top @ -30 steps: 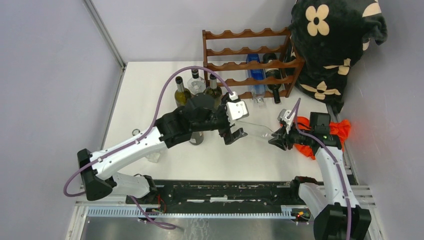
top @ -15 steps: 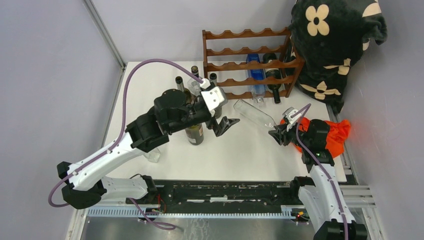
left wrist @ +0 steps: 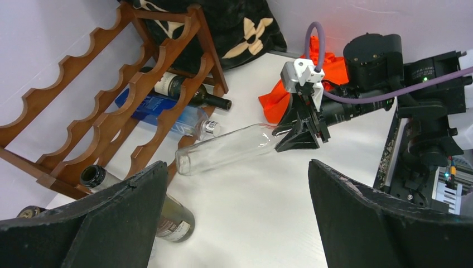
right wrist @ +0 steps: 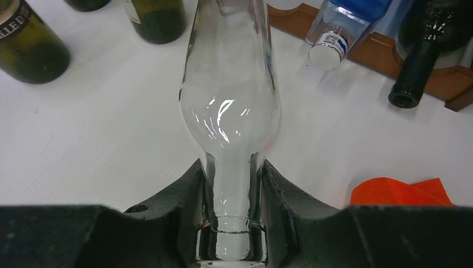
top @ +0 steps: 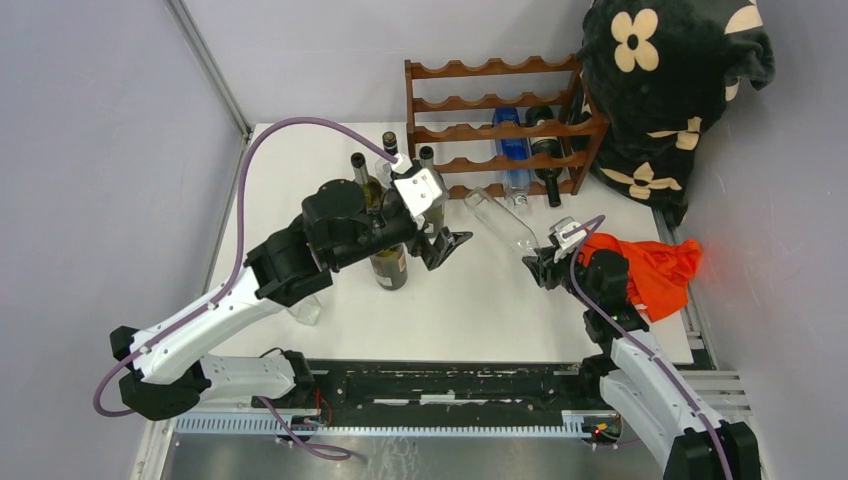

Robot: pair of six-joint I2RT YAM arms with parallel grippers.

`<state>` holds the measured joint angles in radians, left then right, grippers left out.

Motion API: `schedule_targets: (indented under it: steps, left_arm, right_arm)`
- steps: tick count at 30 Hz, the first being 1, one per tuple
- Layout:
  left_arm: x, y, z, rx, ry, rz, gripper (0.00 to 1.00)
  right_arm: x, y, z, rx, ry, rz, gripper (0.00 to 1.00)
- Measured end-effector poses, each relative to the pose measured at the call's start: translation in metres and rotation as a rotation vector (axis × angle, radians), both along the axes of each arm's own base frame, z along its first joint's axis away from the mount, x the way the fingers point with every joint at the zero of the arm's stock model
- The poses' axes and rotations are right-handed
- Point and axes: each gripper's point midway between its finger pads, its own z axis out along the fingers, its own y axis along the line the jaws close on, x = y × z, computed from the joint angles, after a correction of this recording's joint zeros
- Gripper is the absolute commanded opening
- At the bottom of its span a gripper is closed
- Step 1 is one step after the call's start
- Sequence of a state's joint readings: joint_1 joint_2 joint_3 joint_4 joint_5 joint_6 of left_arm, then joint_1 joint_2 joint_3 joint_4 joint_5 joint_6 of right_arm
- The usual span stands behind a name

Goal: Put the wine bottle on the wine rack
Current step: Pick up the wine bottle from the center of the board, then place the wine bottle in the wine rack.

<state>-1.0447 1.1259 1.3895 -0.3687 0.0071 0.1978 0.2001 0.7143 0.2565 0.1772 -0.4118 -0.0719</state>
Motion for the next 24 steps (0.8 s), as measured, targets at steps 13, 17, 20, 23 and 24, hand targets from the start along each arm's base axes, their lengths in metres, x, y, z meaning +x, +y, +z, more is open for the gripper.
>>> schedule_targets:
  steps: [13, 17, 20, 23, 24]
  left_arm:
    - [0.006, 0.01, 0.006, -0.005, -0.003, 0.063, 1.0]
    - [0.009, 0.011, 0.008, -0.001, -0.002, 0.077, 1.0]
    - [0.011, 0.01, 0.011, 0.003, -0.002, 0.086, 1.0]
    - [0.013, 0.008, 0.011, 0.007, 0.0, 0.09, 1.0]
    - [0.014, 0.008, 0.011, 0.008, 0.0, 0.094, 1.0]
  right_arm:
    - [0.02, 0.007, -0.015, 0.05, 0.031, -0.145, 0.0]
    - [0.025, 0.01, -0.018, 0.071, 0.034, -0.176, 0.0]
    - [0.027, 0.012, -0.018, 0.085, 0.028, -0.19, 0.0]
    - [0.03, 0.012, -0.018, 0.095, 0.025, -0.221, 0.0]
    - [0.031, 0.012, -0.019, 0.097, 0.026, -0.232, 0.0]
